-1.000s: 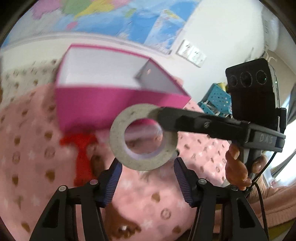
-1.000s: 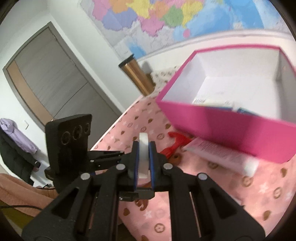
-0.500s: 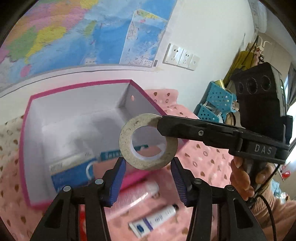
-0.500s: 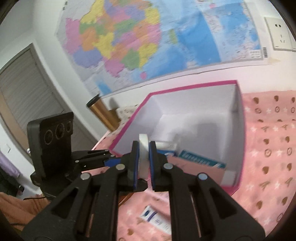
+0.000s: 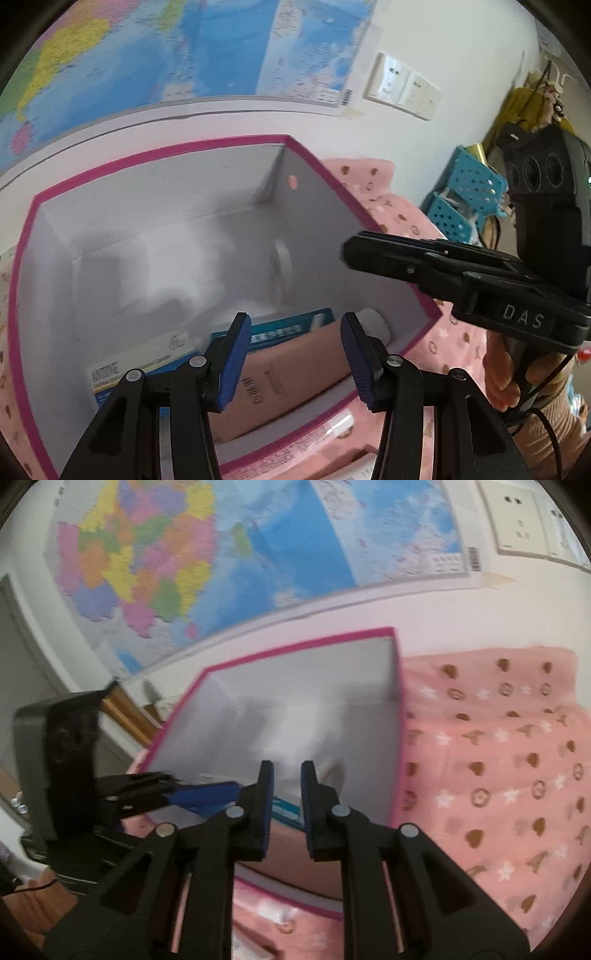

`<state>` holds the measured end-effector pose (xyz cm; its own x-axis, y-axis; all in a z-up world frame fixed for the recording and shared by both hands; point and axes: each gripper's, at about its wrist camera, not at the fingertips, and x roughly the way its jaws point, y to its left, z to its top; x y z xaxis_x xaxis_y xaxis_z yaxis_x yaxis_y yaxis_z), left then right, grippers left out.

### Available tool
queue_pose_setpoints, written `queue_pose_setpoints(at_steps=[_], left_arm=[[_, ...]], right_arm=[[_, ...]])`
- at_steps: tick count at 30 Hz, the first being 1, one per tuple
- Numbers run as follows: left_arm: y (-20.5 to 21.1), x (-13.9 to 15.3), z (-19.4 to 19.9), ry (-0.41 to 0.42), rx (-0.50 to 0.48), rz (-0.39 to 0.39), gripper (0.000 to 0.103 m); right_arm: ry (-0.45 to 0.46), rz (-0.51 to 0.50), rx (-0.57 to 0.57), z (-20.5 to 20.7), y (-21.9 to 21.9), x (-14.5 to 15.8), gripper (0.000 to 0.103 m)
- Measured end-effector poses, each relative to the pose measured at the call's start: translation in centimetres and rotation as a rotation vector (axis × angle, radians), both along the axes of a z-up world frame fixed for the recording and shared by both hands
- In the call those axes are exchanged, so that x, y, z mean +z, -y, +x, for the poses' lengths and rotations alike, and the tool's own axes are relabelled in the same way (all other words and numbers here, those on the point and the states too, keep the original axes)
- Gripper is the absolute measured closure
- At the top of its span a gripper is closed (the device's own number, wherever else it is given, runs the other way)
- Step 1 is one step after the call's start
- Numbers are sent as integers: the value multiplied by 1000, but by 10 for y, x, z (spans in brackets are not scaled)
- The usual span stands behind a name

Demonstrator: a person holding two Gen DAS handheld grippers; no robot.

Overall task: Organize rigid objects
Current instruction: 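Carry the tape roll into the magenta box and open the right tool, then move the right tool to the red T-handle corkscrew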

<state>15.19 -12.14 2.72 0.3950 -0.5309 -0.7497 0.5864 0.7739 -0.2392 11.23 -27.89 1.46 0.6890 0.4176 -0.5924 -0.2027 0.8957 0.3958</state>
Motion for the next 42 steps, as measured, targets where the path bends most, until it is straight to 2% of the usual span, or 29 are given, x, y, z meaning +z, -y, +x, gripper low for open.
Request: queue_pose_setpoints(at_steps=[5,7,10,15,20,23,29,35,40,42], left_arm=[[-30,11,-20,77,56,-11,51],[-47,15,-34,96,63,-40,51],[-75,22,-59,131,87,-68,50],[-116,21,-93,167,152,-73,46],[-147,3,-109,128,217,-43,46],[-159,-15,-115,79,241,-32,46],[-165,-49,-124,-16,260,-17,46],[-161,-73,-121,-80,259,7,46],[-153,-86,-116,-126,255,37,46],[-151,-86,-117,-115,251,46,48]], right_arm=[[22,-10,-14,-14,4,1,81],[41,-11,-5,-22,0,5,80],[81,2,34,-39,-8,11,74],[103,35,104,-61,-23,12,72],[90,84,194,-77,-43,4,70],[64,90,256,-85,-61,-5,65],[-35,99,346,-90,-99,-38,65],[-120,107,382,-87,-123,-66,65],[-142,110,384,-89,-128,-73,65],[-148,111,387,-89,-130,-74,65]])
